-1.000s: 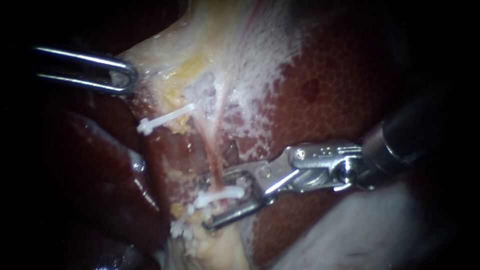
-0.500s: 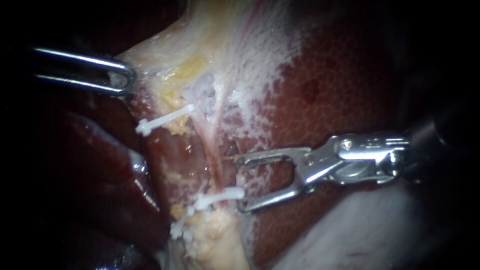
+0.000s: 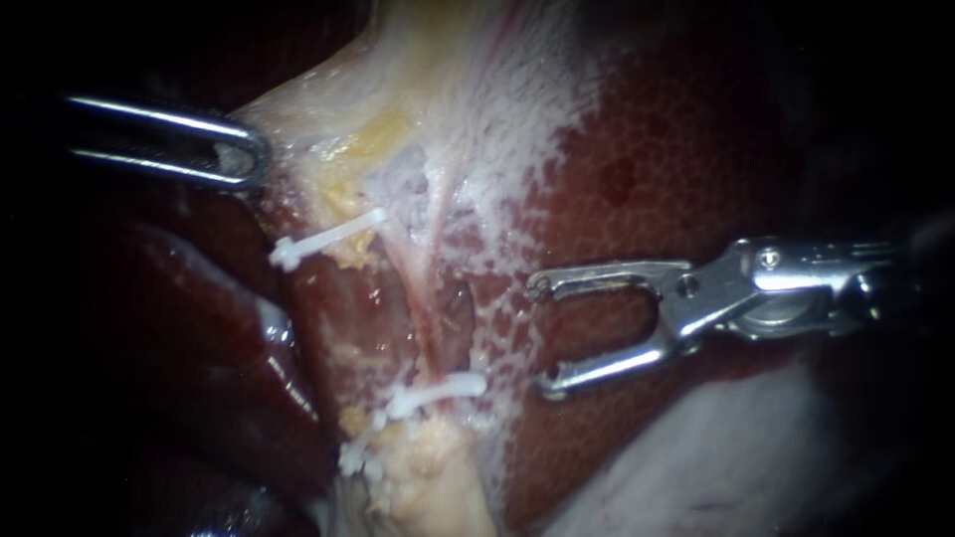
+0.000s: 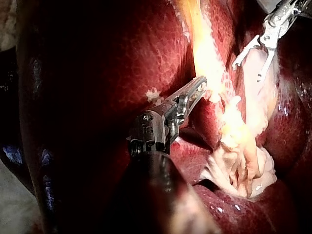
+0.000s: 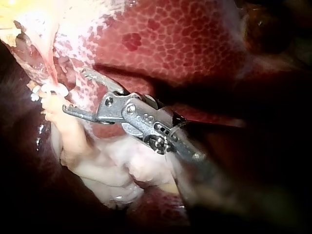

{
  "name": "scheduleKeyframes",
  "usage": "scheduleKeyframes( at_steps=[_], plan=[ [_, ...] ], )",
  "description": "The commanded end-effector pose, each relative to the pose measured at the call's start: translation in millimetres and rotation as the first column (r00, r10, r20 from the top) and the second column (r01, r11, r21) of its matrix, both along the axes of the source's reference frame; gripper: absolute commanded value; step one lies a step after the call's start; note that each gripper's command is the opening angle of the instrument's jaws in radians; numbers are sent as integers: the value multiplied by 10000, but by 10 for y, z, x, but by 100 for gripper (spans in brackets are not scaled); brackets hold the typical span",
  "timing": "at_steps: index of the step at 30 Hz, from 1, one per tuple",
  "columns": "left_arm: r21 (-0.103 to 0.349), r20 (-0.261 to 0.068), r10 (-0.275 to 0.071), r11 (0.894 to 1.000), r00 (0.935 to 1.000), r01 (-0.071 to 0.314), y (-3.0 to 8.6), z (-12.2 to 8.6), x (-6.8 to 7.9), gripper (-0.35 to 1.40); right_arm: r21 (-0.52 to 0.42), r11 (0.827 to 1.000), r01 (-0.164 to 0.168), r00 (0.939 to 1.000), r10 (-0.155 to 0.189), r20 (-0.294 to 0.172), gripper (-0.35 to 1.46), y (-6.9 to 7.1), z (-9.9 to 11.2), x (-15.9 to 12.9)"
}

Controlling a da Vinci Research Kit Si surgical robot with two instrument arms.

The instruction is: Going back first clip right tube

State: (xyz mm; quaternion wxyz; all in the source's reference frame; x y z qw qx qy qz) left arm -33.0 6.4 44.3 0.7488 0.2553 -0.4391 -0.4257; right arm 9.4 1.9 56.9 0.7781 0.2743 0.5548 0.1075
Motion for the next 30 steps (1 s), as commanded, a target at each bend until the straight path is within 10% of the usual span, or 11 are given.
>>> scheduleKeyframes(
  at_steps=[1,18,30],
  plan=[
    [1,7,3,10000,10000,-3,0,0,0,-35,-49,10000,20,10000,-21,-16,60,1,-1,-2],
    [-26,3,8,10000,10000,-8,0,8,1,-35,-92,9999,63,10000,-63,-55,60,7,-9,-14],
    [125,-51,203,9997,9998,-202,-28,77,-20,-35,-95,9999,60,10000,-60,-53,60,6,-10,-14]
  ],
)
